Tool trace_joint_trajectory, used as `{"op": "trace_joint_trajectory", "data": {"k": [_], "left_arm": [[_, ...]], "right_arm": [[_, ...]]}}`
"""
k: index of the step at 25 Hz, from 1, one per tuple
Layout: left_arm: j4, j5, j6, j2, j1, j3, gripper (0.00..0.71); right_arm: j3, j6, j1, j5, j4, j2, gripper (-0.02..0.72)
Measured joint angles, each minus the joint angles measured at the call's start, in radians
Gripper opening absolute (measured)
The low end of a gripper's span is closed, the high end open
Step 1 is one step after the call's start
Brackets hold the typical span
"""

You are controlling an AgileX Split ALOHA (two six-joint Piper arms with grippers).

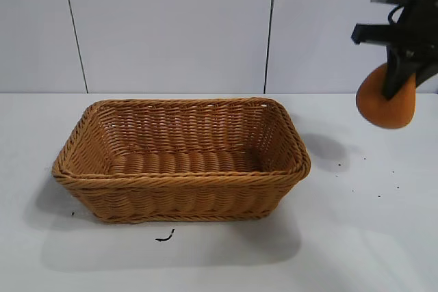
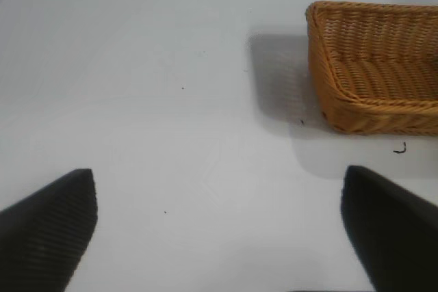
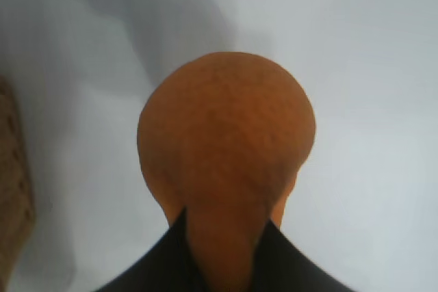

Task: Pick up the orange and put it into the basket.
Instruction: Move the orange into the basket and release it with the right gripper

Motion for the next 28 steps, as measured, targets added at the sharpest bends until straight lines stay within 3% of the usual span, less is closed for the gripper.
{"op": "trace_joint_trajectory", "data": {"k": [8, 13, 21, 28], "left_arm": [[0.0, 0.0, 0.0, 0.0, 0.0, 0.0, 0.695], [0.0, 0.0, 0.0, 0.0, 0.0, 0.0, 0.695], [0.0, 0.0, 0.0, 0.0, 0.0, 0.0, 0.696], [0.0, 0.0, 0.0, 0.0, 0.0, 0.0, 0.696]], "right_arm": [[-0.022, 0.043, 0.264, -0.014, 0.005, 0.012, 0.038], [-0.022, 0.081, 0.392, -0.092, 0.008, 0.073, 0.038], [-0.023, 0.127, 0.433, -0.262, 0.01, 0.263, 0.038], [-0.023, 0.141, 0.433, -0.27, 0.017, 0.326, 0.057]]}}
